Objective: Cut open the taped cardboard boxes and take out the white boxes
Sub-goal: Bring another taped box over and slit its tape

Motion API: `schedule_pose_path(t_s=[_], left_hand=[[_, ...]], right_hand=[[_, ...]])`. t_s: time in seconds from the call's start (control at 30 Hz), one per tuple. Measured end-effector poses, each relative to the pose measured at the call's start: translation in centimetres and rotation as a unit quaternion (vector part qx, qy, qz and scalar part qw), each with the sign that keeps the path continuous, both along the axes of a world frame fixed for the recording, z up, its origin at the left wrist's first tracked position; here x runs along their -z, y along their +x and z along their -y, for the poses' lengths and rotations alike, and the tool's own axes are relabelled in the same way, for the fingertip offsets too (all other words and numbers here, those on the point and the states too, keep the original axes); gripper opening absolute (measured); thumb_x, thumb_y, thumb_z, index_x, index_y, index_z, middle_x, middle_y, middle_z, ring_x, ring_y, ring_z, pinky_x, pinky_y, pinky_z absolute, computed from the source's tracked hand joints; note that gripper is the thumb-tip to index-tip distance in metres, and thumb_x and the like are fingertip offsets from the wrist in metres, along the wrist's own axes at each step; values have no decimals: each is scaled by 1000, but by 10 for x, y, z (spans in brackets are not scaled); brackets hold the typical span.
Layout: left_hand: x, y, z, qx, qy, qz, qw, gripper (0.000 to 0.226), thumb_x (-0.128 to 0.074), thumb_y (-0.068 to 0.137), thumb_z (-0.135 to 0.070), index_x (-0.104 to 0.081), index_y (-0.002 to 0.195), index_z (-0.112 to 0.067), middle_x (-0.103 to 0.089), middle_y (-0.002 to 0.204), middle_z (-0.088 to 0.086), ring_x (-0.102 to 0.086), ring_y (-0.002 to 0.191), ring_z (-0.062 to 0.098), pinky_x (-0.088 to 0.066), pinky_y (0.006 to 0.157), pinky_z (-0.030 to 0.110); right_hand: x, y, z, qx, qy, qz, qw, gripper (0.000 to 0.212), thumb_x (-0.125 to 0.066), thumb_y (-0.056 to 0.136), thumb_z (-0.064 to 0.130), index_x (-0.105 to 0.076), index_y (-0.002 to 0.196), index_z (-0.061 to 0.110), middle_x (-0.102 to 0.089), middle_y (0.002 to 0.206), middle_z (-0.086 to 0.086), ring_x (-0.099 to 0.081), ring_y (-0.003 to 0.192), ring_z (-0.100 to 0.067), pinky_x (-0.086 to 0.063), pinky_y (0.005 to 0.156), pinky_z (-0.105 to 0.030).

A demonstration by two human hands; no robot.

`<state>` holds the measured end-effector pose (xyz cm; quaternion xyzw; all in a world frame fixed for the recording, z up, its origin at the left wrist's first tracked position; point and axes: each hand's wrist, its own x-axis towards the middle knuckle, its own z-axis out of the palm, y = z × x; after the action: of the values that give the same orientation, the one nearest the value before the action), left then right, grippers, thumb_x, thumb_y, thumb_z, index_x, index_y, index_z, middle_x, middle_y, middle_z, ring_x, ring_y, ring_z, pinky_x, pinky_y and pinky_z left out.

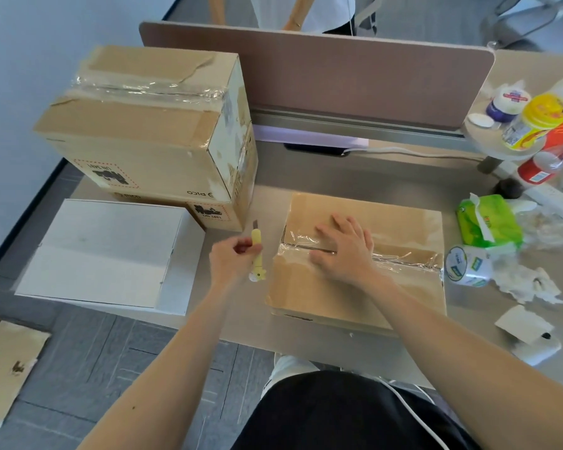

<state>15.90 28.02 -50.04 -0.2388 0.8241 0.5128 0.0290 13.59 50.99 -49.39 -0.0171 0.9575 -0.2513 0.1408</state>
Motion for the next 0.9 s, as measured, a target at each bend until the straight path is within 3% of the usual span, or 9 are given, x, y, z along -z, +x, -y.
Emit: schedule_pose_path(t_s=[0.1,0.17,0.23,0.3,0.4,0.47,0.63,0.77,0.9], left_hand=[[-32,-9,-21,37,98,-36,994,10,-78,83,-7,-72,89,-12,-70,75,-4,-65,63,2,-53,64,16],[-45,-10,-35,64,162,-41,984,9,-75,84,-3,-72,88,-11,-72,75,-2,-66,63,4,-54,63,17],[-52,-12,-46,82,214,-41,973,9,-74,85,-1,-73,89,-10,-73,75,1,-67,65,7,-55,63,21],[-55,-15,-55,89,262,-40,960,10,-72,85,1,-71,90,-8,-74,78,5,-69,68,13,-56,63,24],[-53,-18,-63,83,329,-34,940,23,-75,80,-1,-55,89,-8,-73,84,11,-70,73,24,-57,63,31],[-50,-21,-64,97,355,-23,929,37,-78,72,-9,-44,87,-11,-73,83,10,-70,75,28,-57,63,34],[-50,-27,-71,138,323,-10,936,44,-82,71,-10,-41,89,-11,-63,69,8,-67,79,31,-59,70,44],[-51,-39,-67,165,124,-51,977,38,-88,73,-17,-54,84,-4,-57,72,4,-55,68,17,-50,59,19],[-42,-49,-39,248,-44,-31,967,50,-90,66,-39,-65,107,-25,-53,102,-10,-50,91,12,-43,78,26]], right_hand=[[-22,-9,9,61,-195,-14,979,20,-67,91,27,-75,99,11,-67,105,-3,-59,101,-14,-40,90,-31],[-35,-9,19,80,-336,20,938,26,-60,97,19,-70,91,-4,-69,88,-12,-58,74,-15,-39,72,-27],[-40,-7,27,98,-410,68,904,30,-53,101,19,-70,99,-6,-70,100,-22,-61,85,-17,-43,77,-25],[-43,-3,29,103,-479,133,861,35,-46,104,22,-68,111,-6,-68,103,-15,-61,94,-17,-49,83,-28],[-49,2,23,117,-554,199,800,36,-42,105,26,-64,122,3,-70,103,-11,-68,89,-20,-55,71,-28],[-51,3,18,120,-565,217,787,32,-42,105,28,-66,119,13,-71,101,-6,-68,87,-19,-54,71,-31],[-50,4,9,155,-561,217,784,29,-46,104,27,-69,94,13,-71,85,-4,-68,79,-19,-53,69,-32],[-45,0,-1,217,-542,156,796,22,-53,101,19,-62,84,8,-67,78,-9,-66,67,-22,-52,62,-32],[-37,-4,-21,114,-309,32,944,34,-56,99,23,-61,71,5,-58,61,-1,-50,45,-14,-41,50,-27]])
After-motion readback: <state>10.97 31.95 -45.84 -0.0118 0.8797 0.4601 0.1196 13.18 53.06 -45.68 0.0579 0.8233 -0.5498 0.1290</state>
